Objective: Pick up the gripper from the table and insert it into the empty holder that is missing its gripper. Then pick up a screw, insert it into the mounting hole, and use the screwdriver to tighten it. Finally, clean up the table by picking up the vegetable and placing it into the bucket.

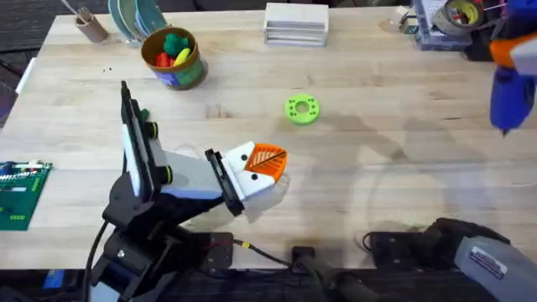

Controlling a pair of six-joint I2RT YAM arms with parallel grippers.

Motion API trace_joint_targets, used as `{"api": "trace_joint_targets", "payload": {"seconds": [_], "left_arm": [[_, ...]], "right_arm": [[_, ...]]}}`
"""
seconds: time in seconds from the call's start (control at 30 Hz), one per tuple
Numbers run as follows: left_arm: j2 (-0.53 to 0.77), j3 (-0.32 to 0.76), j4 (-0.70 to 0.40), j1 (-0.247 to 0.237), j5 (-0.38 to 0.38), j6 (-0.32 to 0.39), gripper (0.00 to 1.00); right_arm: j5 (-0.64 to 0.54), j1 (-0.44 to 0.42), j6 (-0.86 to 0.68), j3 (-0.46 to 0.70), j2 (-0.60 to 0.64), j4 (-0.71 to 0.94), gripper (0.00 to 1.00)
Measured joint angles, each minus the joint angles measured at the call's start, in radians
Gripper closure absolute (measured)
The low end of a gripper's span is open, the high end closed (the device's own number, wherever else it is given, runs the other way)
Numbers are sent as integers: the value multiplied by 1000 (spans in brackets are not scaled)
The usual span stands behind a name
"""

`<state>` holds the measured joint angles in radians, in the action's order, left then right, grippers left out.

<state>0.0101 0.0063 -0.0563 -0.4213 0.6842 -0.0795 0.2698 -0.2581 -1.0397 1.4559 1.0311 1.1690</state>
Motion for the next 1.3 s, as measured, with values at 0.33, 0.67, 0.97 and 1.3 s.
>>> {"api": "trace_joint_targets", "payload": {"seconds": [0.33, 0.67, 0.97, 1.3], "left_arm": [[0, 0, 0, 0, 0, 0, 984], [0, 0, 0, 0, 0, 0, 984], [0, 0, 0, 0, 0, 0, 984], [0, 0, 0, 0, 0, 0, 984]], "right_arm": [[15, 0, 14, -135, -183, 64, 785], [419, 0, 96, -543, -280, -351, 799], [790, 15, 259, -772, -231, -850, 810], [978, 170, 410, -781, -77, -1150, 820]]}}
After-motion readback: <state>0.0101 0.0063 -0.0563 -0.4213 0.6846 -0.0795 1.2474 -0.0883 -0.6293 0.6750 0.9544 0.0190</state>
